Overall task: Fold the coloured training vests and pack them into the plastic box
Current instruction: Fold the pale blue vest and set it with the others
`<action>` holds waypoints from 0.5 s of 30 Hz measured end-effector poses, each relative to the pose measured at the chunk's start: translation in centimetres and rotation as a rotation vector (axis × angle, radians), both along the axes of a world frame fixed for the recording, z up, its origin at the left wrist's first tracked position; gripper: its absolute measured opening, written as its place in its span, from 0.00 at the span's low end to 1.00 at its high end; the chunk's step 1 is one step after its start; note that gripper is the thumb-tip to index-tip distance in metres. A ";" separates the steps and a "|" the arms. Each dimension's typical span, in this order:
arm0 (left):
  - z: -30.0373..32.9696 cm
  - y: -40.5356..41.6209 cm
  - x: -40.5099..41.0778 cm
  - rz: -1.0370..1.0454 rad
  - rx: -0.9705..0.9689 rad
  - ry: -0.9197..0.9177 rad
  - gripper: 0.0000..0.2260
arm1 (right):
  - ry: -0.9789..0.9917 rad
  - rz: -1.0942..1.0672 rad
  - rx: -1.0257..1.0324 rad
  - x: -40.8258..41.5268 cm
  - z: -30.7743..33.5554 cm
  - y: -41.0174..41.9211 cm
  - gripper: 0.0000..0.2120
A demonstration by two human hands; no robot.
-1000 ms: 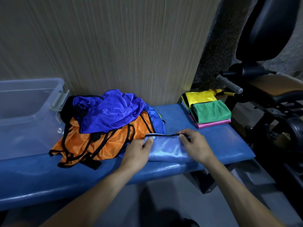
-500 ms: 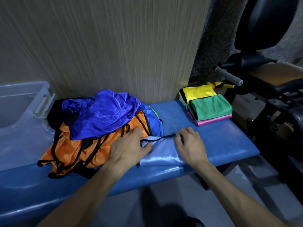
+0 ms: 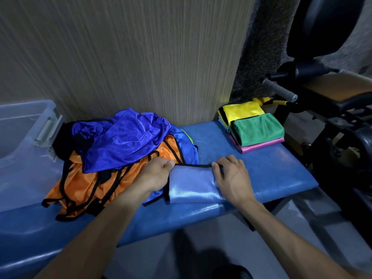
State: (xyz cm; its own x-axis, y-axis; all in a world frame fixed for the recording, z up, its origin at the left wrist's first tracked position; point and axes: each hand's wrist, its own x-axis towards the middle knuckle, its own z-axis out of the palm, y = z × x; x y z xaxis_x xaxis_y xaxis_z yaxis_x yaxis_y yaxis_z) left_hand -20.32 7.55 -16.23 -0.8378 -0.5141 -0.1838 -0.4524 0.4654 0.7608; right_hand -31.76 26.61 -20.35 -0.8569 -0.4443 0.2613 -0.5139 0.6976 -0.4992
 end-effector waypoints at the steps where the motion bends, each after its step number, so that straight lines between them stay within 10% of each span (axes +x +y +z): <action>1: 0.2 -0.4 -0.1 -0.013 0.070 -0.010 0.20 | 0.005 0.004 -0.002 0.0 0.0 0.0 0.14; 6: 0.4 -2.1 -0.3 -0.102 0.183 -0.075 0.19 | 0.012 0.017 0.022 0.0 0.0 0.0 0.14; 15: 0.3 -2.5 0.3 -0.384 -0.213 -0.144 0.14 | -0.004 -0.026 0.092 -0.1 -0.2 -0.5 0.15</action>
State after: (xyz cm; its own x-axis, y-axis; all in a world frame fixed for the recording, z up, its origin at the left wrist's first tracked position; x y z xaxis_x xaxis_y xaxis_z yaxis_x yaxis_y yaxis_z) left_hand -20.02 5.01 -15.97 -0.9485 -0.2107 -0.2367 -0.3113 0.7587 0.5722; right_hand -31.85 26.12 -20.55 -0.8696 -0.4437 0.2168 -0.4930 0.7539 -0.4344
